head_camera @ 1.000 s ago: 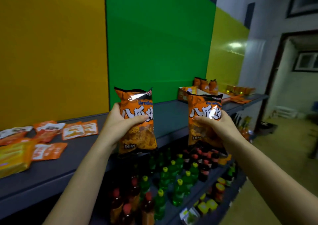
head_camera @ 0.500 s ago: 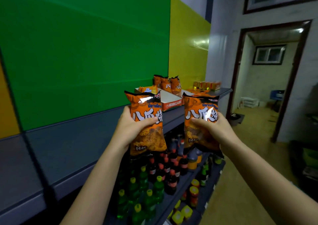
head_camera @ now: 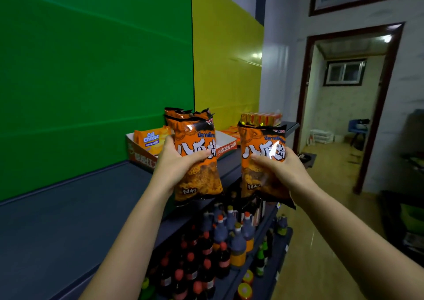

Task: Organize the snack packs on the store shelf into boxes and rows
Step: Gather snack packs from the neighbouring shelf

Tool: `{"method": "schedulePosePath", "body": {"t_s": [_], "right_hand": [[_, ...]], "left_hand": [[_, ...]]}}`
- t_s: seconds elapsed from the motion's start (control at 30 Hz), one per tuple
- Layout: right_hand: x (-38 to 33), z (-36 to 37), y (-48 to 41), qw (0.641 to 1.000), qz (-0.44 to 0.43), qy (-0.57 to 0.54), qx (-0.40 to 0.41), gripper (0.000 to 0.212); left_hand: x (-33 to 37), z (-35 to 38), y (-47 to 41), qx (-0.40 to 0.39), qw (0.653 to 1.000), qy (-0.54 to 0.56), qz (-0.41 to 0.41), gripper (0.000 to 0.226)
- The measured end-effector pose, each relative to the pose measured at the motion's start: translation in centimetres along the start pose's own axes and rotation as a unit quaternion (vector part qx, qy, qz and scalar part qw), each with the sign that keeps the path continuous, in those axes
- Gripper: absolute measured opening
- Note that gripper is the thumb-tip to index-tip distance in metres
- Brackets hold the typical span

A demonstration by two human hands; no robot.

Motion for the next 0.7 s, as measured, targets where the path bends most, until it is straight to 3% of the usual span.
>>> {"method": "schedulePosePath", "body": {"t_s": [0.07,0.17,0.3,0.4,0.5,0.7], "right_hand": [[0.9,-1.1,-2.2,1.0,0.005,-0.004,0.001,0.087],[2.5,-2.7,-6.5,1.0,-0.001,-0.017,-0.024,0.065],[4.4,-4.2,-12.2,0.998,-0.003,-0.017,-0.053,0.08],[4.7,-5.5,-16.4,0.997,-0.01,-0.014,-0.08,0.073],[4.5,-6.6,-20.5,0.993,-0.029,-0.016,-0.115,0.08],[5.3,-6.3,-26.6,0.981,-0.054,-0.057,-0.177,0.066]], "left_hand": [[-0.5,0.9,-1.8,0.007,1.0,-0.003,0.0,0.071],[-1.4,2.8,-5.0,0.031,0.999,-0.012,0.004,0.066],[-2.0,4.7,-8.5,0.078,0.997,-0.014,0.008,0.069],[-1.6,6.4,-11.1,0.111,0.994,-0.01,0.017,0.067],[-1.2,7.9,-13.5,0.143,0.989,-0.015,0.028,0.061],[-2.1,9.3,-16.7,0.195,0.98,-0.038,0.026,0.059]]}}
Point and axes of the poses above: each hand's wrist, its own y-axis away from the middle knuckle, its own z-axis out of the palm, x = y × z, the point moved 7 cm from there along -y, towards the middle knuckle, and after that the axes turned 8 degrees about -x, right-handed, at the moved point
